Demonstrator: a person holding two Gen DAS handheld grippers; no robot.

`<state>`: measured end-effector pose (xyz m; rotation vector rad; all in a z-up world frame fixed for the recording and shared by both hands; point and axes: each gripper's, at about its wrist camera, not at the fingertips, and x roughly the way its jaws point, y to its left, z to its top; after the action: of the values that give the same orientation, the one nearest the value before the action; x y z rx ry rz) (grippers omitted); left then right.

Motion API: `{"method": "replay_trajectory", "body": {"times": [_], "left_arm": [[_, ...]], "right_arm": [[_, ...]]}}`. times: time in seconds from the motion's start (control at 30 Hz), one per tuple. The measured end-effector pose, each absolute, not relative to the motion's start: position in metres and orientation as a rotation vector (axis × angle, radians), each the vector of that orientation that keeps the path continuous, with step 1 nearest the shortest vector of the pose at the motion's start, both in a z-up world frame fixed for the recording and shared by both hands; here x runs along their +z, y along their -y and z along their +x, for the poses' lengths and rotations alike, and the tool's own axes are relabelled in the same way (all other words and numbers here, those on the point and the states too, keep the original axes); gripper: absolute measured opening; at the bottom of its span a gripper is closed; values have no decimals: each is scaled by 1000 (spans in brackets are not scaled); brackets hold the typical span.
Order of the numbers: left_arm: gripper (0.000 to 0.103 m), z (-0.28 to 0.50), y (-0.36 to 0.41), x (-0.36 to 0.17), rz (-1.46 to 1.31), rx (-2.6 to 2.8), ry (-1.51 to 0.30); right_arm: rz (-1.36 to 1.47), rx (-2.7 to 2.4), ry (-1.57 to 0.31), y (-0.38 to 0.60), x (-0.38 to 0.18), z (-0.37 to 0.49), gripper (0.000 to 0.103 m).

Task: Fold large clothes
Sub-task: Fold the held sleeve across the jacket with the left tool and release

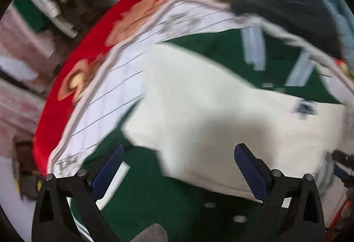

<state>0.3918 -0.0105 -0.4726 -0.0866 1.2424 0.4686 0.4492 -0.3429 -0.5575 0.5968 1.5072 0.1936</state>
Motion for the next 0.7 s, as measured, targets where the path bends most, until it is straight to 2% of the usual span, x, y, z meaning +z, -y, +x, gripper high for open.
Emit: {"method": "replay_trajectory", "body": {"times": [0.03, 0.07, 0.1, 0.13, 0.33, 0.5, 0.6, 0.7], "left_arm": [[102, 389, -4, -477, -96, 505, -1249], [102, 388, -13, -480, -101, 530, -1251], [102, 387, -20, -482, -104, 542, -1251], [102, 387, -28, -484, -105, 563, -1249], [102, 395, -47, -485, -133, 579, -1236], [102, 422, -48, -515, -122, 576, -1285], [102, 437, -45, -543, -67, 553, -1346], [103, 444, -41, -553, -23, 533, -1353]], "right_arm": [[573, 204, -1555, 333, -567, 450, 73], [543, 212, -1604, 319, -577, 451, 64], [519, 225, -1610, 310, -580, 449, 33], [520, 238, -1597, 304, -579, 447, 9], [434, 71, -1385, 309, -524, 445, 6], [456, 15, -1556, 320, -565, 455, 9], [444, 16, -1571, 315, -561, 459, 18], [443, 1, -1532, 313, -546, 457, 41]]}}
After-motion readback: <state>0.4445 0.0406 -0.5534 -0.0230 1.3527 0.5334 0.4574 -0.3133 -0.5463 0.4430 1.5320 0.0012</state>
